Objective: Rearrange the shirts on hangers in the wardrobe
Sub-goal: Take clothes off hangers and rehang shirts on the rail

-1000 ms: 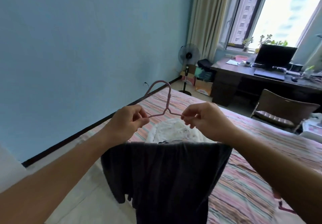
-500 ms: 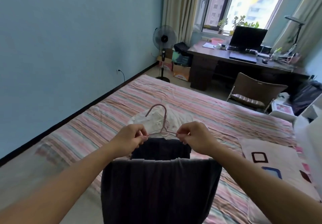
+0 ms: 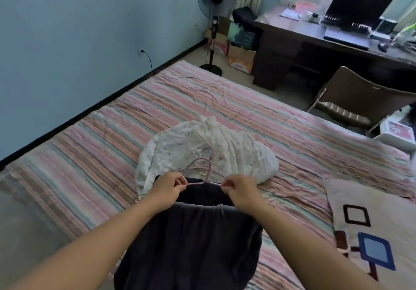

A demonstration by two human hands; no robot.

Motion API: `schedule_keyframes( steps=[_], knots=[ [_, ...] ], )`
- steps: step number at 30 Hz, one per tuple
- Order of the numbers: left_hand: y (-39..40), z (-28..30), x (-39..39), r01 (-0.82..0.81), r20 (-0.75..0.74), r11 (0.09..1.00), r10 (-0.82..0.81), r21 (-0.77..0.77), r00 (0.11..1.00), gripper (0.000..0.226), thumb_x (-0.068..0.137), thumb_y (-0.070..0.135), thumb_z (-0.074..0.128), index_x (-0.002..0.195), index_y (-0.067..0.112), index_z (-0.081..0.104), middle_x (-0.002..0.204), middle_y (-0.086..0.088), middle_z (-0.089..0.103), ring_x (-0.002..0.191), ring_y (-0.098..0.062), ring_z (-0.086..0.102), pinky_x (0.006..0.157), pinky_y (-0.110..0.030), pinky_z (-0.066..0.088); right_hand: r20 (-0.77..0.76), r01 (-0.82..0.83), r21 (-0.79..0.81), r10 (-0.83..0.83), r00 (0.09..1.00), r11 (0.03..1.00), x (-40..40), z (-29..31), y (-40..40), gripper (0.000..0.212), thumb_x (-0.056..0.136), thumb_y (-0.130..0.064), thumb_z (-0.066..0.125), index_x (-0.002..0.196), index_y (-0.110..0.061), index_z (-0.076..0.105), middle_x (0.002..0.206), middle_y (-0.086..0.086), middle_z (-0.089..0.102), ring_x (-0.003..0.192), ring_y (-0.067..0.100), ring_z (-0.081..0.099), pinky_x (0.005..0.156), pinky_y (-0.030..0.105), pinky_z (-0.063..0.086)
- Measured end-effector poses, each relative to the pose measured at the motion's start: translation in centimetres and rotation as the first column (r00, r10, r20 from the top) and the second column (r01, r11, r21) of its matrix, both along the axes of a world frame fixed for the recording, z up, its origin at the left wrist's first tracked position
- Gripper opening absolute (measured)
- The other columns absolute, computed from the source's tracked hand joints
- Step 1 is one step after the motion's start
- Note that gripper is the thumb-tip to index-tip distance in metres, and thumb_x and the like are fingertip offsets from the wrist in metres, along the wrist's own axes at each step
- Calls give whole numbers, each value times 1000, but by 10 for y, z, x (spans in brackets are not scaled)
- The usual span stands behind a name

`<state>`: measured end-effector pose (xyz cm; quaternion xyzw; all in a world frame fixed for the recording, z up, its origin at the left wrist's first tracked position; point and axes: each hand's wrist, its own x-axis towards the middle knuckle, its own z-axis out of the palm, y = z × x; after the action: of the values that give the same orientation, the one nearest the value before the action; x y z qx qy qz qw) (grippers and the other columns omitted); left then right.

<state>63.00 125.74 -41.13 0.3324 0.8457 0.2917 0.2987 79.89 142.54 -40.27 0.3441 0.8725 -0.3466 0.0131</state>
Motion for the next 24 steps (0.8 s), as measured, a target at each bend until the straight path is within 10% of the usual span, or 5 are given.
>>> schedule_keyframes(
  steps=[9,17,24],
  knots=[
    [83,-105,-54,-40,17,998,40,-43,999,26,94,15,62,117,26,65,119,5,66,113,-15,60,100,-34,47,16,203,-66,-203,979,977,-77,-110,83,11,92,-14,67,92,-15,77,82,-4,65,80,10,56,73,19,37],
    [107,-200,-50,65,-168,928,-135,-366,977,97,93,41,62,152,43,-15,162,13,-15,149,-30,-18,117,-62,10,38,358,-99,-356,934,928,-128,-194,126,14,92,-7,65,88,-11,78,79,-2,64,80,14,57,74,21,39],
    [128,-247,-67,131,-59,895,-172,-425,983,97,93,36,64,153,43,-12,161,11,-23,147,-29,-24,114,-66,13,83,370,-108,-362,928,923,-140,-247,142,15,91,-4,64,90,-8,79,79,2,66,80,15,59,76,22,41]
  ],
)
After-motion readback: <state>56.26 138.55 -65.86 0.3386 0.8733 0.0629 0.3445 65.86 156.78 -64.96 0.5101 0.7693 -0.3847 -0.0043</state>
